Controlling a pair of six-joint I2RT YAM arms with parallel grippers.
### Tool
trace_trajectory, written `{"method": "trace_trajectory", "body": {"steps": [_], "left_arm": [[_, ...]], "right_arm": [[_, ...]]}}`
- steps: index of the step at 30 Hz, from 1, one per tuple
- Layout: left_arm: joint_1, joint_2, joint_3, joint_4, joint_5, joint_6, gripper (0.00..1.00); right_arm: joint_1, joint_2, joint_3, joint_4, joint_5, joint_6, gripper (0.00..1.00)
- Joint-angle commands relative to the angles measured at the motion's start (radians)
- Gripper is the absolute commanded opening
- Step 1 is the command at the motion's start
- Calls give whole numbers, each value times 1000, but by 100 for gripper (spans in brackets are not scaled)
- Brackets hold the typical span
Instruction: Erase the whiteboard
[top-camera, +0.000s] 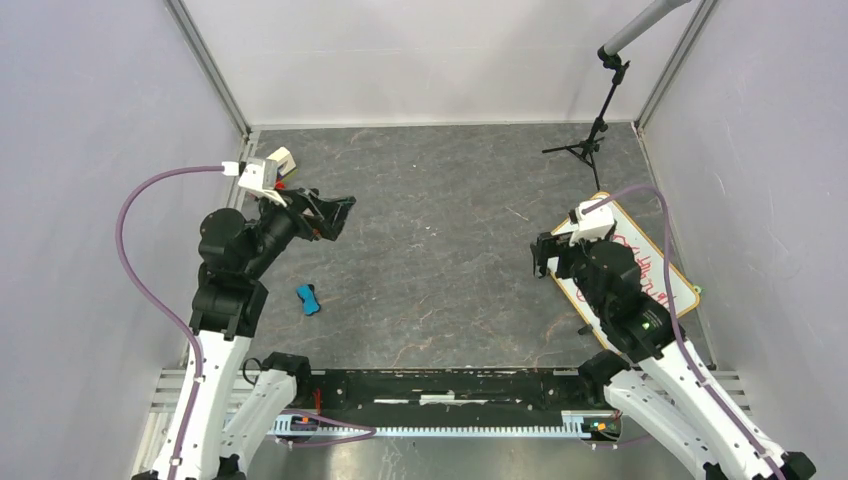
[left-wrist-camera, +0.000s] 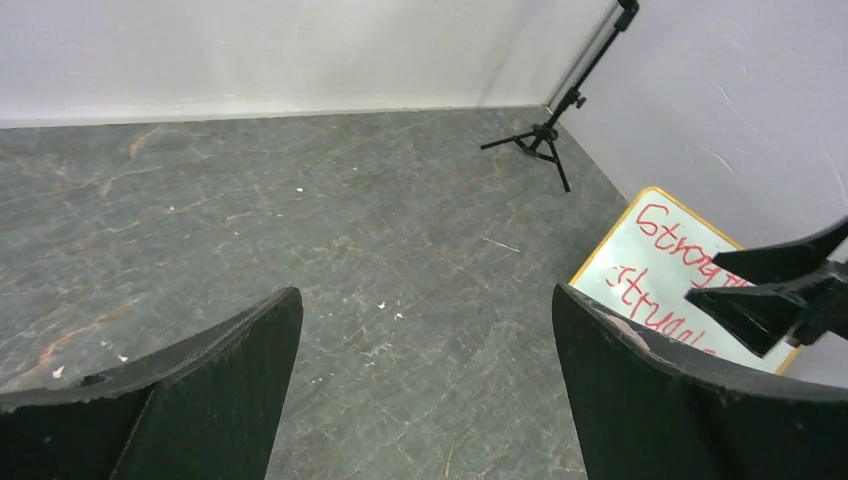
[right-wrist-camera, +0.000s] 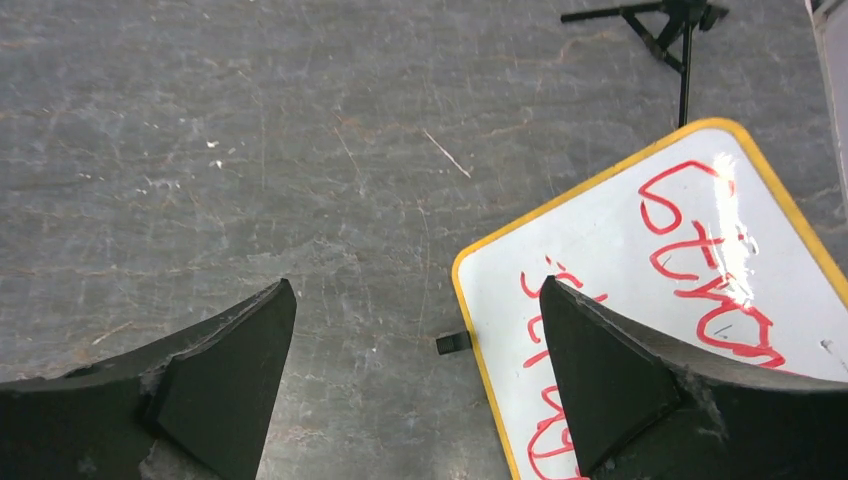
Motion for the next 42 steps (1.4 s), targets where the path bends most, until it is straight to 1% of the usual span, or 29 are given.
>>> {"method": "trace_trajectory", "body": {"steps": [1,5,9,11,13,14,17,18,21,24,25,27,29,33,36,39,42], "left_arm": [[-13,14,-10,76,87,32,100],[-14,26,-16,92,114,20,100],[-14,29,-25,114,147,13,100],[-15,29,-29,126,167,13,100],[-14,28,-31,130,173,13,100],[-14,27,-32,128,158,13,100],[-14,8,-29,95,60,28,100],[-15,-2,-25,77,3,33,100],[-13,-35,-10,-10,-236,47,100],[-13,-71,4,-78,-486,34,100],[-13,-80,7,-95,-571,23,100],[-11,-92,13,-125,-686,7,100],[-11,-98,21,-150,-753,-7,100],[-11,-111,29,-164,-797,-8,100],[-11,-118,31,-165,-799,-3,100],[-12,-120,32,-166,-790,1,100],[-14,-116,33,-166,-778,3,100]], "right_arm": [[-2,45,-8,20,40,30,98],[-3,87,-42,59,-38,9,98],[-3,200,-70,128,-160,1,98],[3,259,-93,204,-272,14,98],[31,310,-123,320,-352,39,98],[54,343,-130,377,-361,60,98],[154,480,-92,474,-329,142,98],[205,536,-70,501,-294,180,98],[348,701,0,587,-164,293,98],[481,861,117,659,-26,369,98],[513,912,157,679,-3,378,98],[570,1037,258,714,8,357,98],[618,1145,372,699,37,366,98],[706,1340,608,665,134,401,98],[752,1503,821,577,169,367,98],[778,1630,976,527,189,332,98],[791,1720,1087,502,176,311,92]]}}
